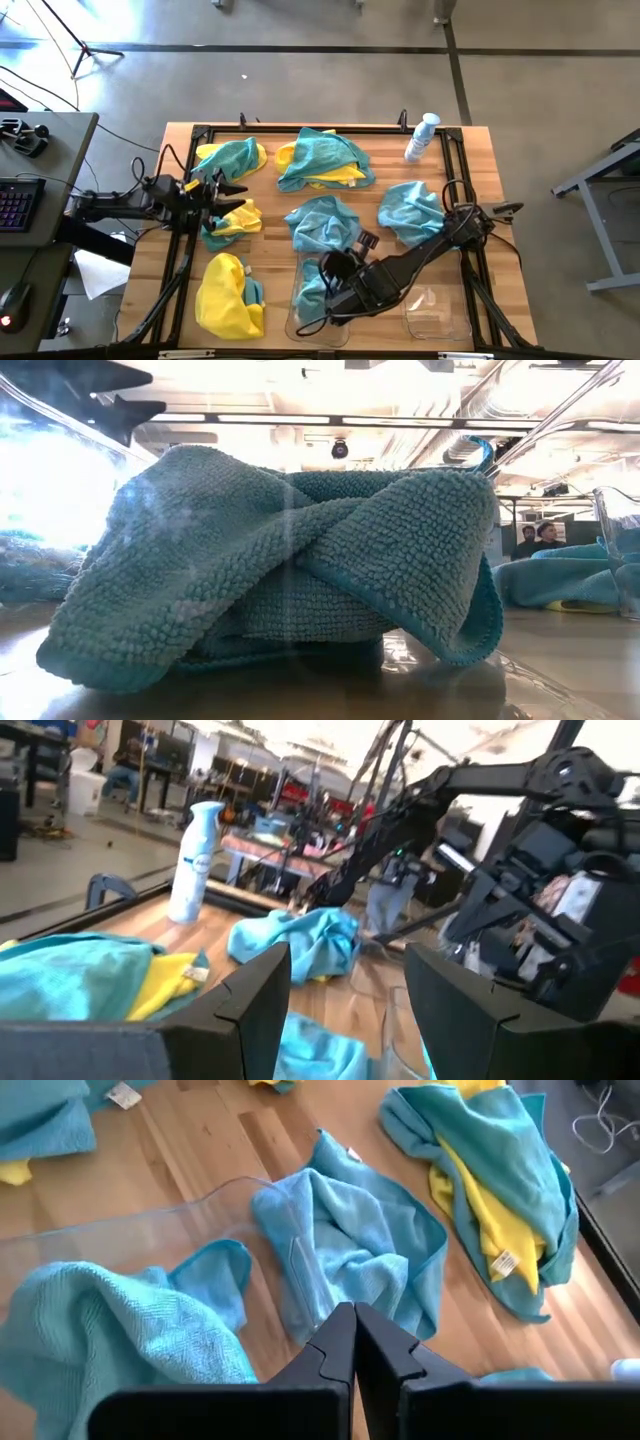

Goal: Sort microfiber towel by color & place in baskets
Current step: Put the blue towel into the left transparent bin

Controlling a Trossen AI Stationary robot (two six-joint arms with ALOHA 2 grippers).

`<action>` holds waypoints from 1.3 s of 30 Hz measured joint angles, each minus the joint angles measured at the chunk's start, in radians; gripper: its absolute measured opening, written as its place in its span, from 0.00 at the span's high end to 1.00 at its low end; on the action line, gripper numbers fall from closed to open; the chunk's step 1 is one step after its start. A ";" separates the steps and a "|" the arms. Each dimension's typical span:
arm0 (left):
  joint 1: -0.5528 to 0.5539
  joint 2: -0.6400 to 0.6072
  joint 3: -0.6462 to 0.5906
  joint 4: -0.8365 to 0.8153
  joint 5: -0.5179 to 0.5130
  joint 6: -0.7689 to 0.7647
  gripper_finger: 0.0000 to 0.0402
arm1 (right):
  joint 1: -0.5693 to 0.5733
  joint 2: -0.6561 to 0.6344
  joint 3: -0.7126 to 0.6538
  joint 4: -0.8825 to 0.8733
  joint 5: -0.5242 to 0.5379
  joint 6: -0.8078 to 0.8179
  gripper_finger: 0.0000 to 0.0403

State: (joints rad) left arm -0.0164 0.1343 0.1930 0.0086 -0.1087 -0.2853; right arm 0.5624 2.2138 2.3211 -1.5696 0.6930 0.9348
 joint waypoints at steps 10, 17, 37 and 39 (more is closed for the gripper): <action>-0.048 0.264 0.114 -0.011 -0.134 0.007 0.54 | 0.054 -0.243 -0.462 0.259 0.038 0.060 1.00; -0.073 0.465 0.232 -0.019 -0.243 -0.016 0.54 | 0.083 -0.609 -0.990 0.649 0.036 0.034 1.00; 0.037 0.834 0.784 -0.900 -0.447 -0.607 0.54 | -0.076 -1.409 -1.775 1.332 -0.179 -0.417 1.00; 0.079 0.835 0.792 -0.951 -0.419 -0.630 0.54 | -0.098 -1.451 -1.801 1.342 -0.166 -0.417 1.00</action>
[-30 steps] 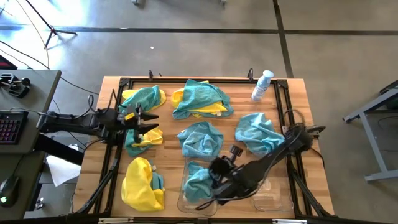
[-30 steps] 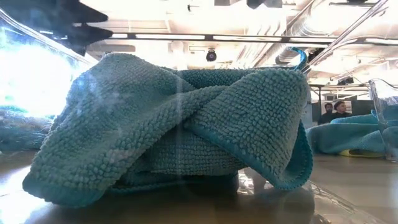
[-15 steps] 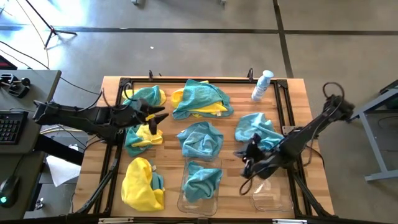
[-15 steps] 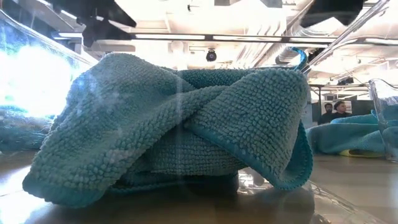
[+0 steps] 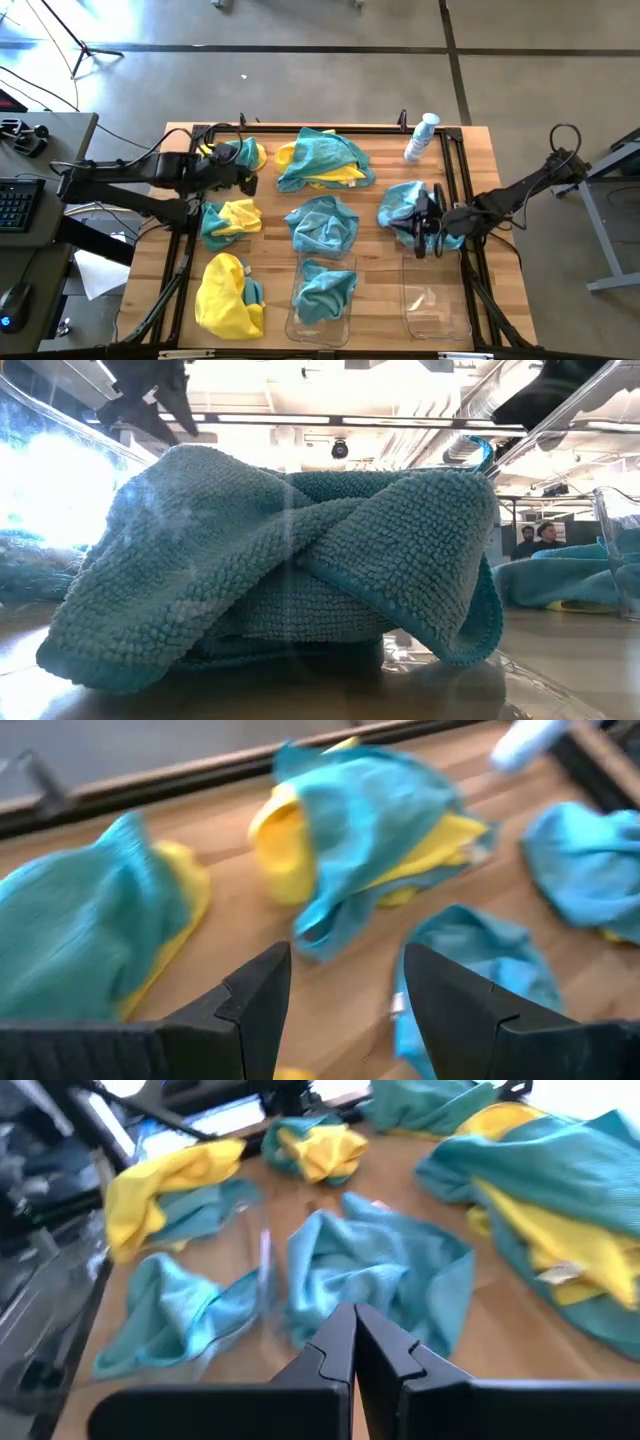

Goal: Sort microfiber towel by color & place in baskets
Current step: Put the blue towel into the left transparent bin

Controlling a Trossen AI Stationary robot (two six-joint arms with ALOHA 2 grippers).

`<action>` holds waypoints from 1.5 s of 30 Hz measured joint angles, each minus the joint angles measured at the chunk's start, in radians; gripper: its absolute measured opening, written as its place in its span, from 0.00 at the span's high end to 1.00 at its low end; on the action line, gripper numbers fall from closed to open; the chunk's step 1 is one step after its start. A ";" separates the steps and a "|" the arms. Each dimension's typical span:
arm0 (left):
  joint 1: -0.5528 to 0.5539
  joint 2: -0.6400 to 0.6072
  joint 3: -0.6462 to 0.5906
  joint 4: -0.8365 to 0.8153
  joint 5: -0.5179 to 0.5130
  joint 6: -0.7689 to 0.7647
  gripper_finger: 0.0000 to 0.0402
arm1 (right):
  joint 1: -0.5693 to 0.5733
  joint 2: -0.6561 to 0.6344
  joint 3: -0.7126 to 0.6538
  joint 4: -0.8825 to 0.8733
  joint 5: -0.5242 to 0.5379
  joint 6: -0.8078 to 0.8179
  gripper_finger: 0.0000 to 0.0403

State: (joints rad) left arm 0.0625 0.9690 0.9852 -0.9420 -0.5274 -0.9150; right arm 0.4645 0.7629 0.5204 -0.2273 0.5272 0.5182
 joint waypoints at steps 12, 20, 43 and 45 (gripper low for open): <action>0.435 0.013 0.001 -0.203 0.143 0.241 0.54 | -0.075 -0.050 -0.013 0.013 0.023 0.156 1.00; 0.688 0.188 0.001 -0.170 0.244 0.648 0.54 | -0.119 -0.050 -0.013 0.022 0.111 0.221 1.00; 0.816 0.623 0.001 -0.113 0.254 0.866 0.82 | -0.151 -0.050 -0.013 0.022 0.135 0.288 1.00; 0.814 0.621 0.001 -0.113 0.254 0.853 0.94 | -0.151 -0.050 -0.012 0.022 0.135 0.286 1.00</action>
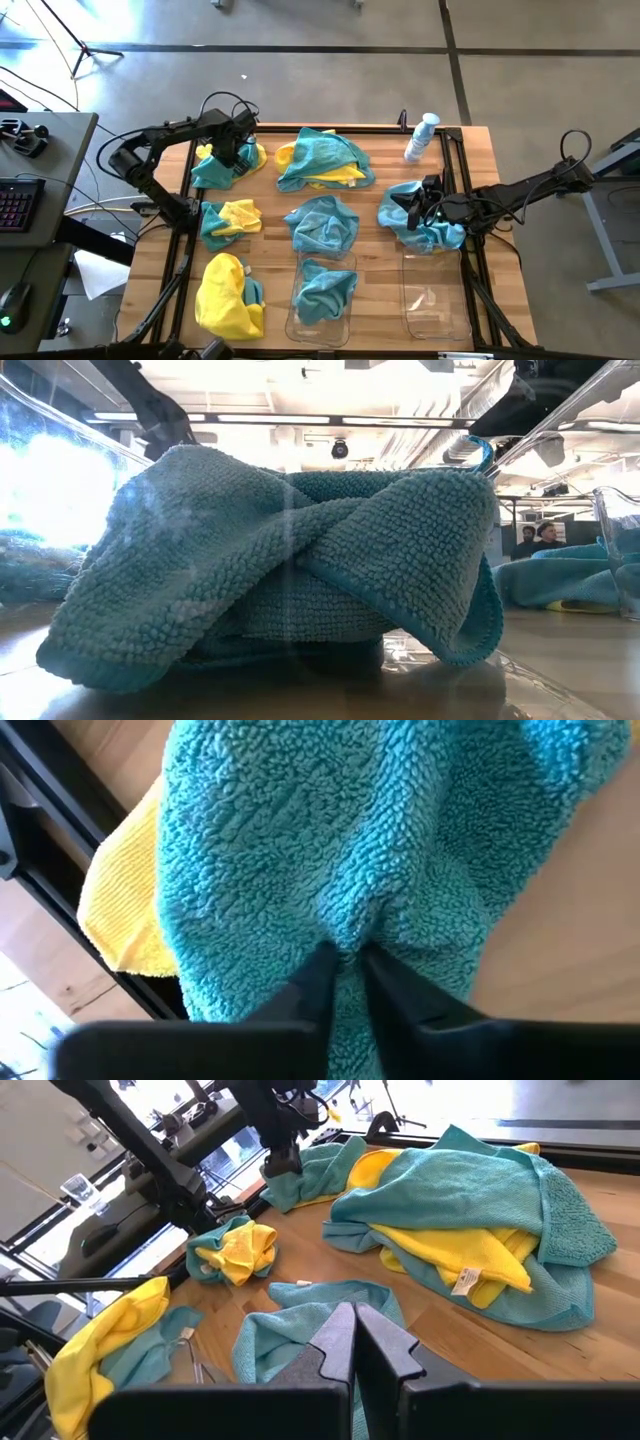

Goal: Sort microfiber towel by color & place in baskets
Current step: Put the blue towel into the left transparent bin

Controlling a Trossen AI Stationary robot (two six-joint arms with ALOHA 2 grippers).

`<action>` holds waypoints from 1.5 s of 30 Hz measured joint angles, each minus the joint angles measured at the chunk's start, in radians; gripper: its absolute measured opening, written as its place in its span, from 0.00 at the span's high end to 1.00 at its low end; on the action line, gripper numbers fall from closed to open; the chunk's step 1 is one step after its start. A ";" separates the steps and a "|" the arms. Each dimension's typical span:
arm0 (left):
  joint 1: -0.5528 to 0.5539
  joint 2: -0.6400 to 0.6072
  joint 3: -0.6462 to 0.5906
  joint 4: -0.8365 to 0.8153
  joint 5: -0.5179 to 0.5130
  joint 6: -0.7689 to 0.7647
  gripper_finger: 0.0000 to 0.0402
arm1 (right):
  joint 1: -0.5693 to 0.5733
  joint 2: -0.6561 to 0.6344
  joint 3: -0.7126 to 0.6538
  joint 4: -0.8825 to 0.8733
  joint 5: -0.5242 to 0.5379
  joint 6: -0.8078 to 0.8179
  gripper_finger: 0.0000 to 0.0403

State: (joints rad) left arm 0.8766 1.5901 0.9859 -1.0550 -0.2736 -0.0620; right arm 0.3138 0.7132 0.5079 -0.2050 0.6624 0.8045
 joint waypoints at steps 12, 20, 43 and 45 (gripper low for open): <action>-0.096 -0.259 0.008 -0.083 0.027 -0.112 1.00 | 0.000 0.000 0.000 -0.057 -0.001 -0.001 1.00; -0.250 -0.436 0.130 -0.122 0.058 -0.292 1.00 | 0.000 0.000 0.000 -0.107 -0.001 -0.001 1.00; -0.990 -0.235 0.564 -0.137 -0.132 -0.745 1.00 | 0.000 0.000 0.001 -0.234 -0.078 -0.027 1.00; -1.041 -0.179 0.617 -0.138 -0.134 -0.757 1.00 | 0.000 0.000 0.001 -0.242 -0.090 -0.027 1.00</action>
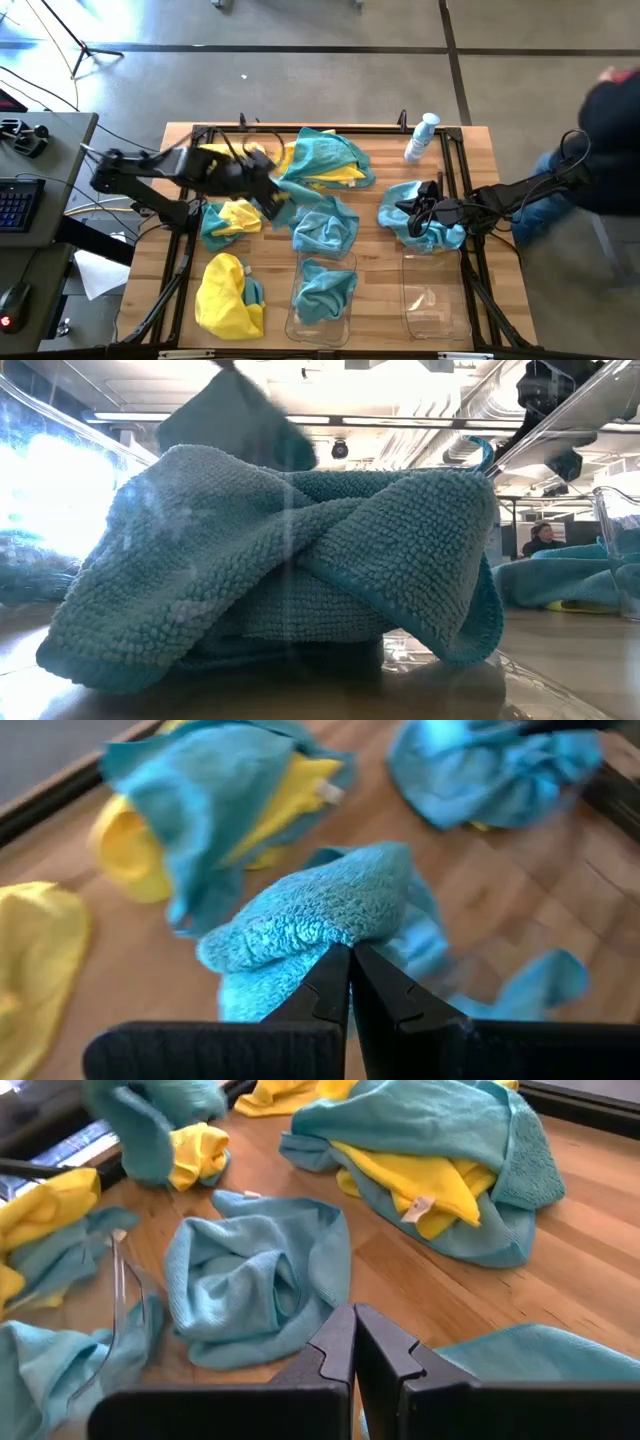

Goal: Sort microfiber towel by color & place in baskets
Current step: Put the blue towel into the left transparent bin

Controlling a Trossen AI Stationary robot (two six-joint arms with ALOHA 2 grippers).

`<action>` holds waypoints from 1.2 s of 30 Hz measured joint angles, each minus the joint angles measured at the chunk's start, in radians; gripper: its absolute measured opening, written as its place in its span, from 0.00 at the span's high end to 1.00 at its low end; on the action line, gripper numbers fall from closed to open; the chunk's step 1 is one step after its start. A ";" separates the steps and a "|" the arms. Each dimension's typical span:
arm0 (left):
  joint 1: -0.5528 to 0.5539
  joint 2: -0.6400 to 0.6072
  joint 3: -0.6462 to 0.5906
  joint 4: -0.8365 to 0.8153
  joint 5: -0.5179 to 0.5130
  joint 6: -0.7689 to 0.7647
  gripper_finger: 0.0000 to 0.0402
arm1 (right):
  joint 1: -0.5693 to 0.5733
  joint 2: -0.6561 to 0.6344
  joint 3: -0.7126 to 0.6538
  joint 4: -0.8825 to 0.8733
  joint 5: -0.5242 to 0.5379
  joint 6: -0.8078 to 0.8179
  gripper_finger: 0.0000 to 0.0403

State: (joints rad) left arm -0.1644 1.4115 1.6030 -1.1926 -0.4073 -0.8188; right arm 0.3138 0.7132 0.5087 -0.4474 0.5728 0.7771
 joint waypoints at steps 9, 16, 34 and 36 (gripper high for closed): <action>-0.182 0.250 0.313 0.003 -0.011 0.007 1.00 | 0.001 0.000 0.000 -0.031 -0.122 0.014 1.00; -0.276 0.427 0.590 0.010 -0.030 0.051 1.00 | 0.001 0.000 0.000 -0.036 -0.189 0.080 1.00; -0.442 0.676 0.747 -0.158 0.013 -0.131 1.00 | 0.245 0.000 0.000 0.061 -0.098 0.302 1.00; -0.447 0.685 0.747 -0.235 0.014 -0.187 1.00 | 0.280 0.000 0.000 0.065 -0.067 0.327 1.00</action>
State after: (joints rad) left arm -0.6110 2.0960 2.3497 -1.4274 -0.3929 -1.0057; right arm 0.5935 0.7132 0.5087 -0.3828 0.5062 1.1043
